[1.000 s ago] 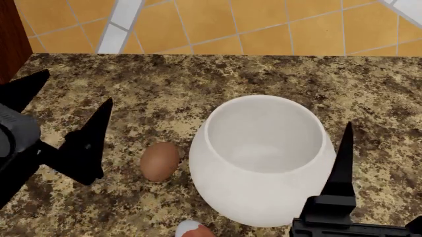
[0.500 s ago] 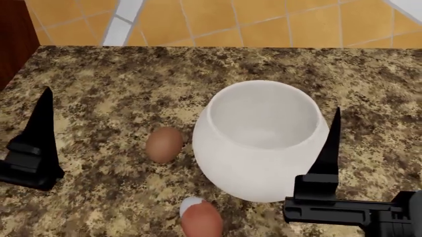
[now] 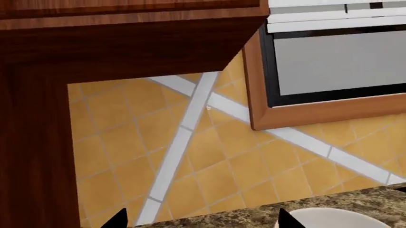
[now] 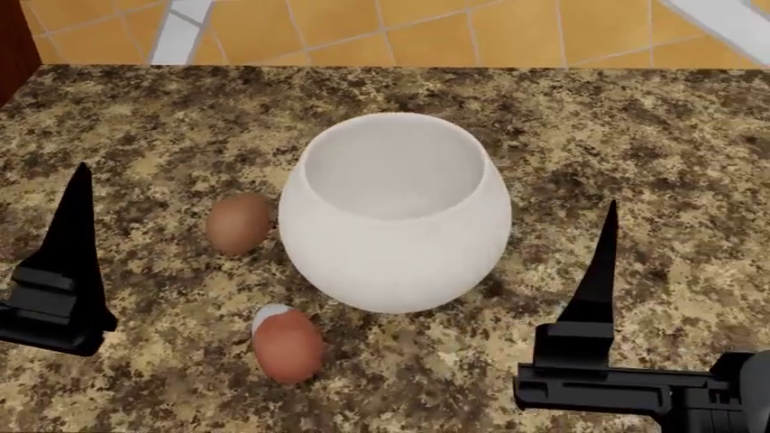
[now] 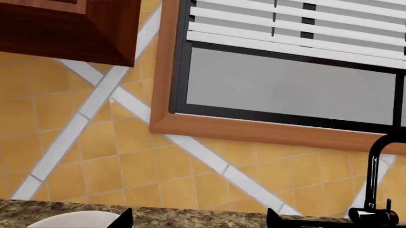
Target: Place the eggs and milk next to the bowl.
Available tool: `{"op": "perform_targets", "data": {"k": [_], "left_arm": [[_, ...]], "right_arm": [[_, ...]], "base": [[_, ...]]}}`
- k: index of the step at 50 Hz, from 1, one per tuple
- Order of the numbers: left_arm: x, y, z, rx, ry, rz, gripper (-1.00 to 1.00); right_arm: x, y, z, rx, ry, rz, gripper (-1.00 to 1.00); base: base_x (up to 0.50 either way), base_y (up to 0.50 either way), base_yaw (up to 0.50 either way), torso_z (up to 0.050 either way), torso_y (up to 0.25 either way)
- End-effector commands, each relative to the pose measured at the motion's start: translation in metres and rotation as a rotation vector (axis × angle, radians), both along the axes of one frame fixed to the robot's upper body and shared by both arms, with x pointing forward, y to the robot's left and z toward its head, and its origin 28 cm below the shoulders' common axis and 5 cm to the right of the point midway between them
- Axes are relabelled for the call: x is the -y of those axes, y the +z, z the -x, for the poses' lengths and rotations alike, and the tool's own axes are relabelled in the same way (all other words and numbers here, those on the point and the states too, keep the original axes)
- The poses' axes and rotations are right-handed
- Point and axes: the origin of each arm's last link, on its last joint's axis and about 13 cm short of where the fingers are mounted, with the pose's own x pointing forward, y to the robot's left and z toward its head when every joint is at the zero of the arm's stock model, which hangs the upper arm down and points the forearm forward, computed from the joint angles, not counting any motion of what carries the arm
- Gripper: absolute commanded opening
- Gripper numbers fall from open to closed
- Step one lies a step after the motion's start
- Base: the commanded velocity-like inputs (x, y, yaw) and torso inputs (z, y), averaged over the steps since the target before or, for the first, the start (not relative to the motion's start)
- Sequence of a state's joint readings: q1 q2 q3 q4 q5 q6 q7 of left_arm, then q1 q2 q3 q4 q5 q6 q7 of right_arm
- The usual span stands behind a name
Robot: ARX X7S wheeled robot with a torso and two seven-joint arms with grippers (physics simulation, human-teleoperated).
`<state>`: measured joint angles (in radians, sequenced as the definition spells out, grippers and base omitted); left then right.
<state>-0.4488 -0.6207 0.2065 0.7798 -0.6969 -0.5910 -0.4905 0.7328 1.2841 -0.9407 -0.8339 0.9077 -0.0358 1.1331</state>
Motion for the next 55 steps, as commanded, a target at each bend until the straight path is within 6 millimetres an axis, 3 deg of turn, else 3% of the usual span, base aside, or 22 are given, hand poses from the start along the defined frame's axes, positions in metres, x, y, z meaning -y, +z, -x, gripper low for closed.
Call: {"op": "perform_targets", "data": {"k": [1,55], "left_arm": [[-0.0008,0.0028,-0.0049,0.043,0.024,0.028,1.0],[0.0018,0.0023,-0.0027,0.068,0.012,0.067,1.0]], "right_arm": [[-0.0016,0.0023,-0.0037,0.038,0.035,-0.016,1.0],[-0.002,0.0053,0.0008,0.046,0.034,-0.004,1.0]], "base": [[0.0,-0.5,0.0,0.0,0.0],[0.0,-0.5,0.0,0.0,0.0]]}}
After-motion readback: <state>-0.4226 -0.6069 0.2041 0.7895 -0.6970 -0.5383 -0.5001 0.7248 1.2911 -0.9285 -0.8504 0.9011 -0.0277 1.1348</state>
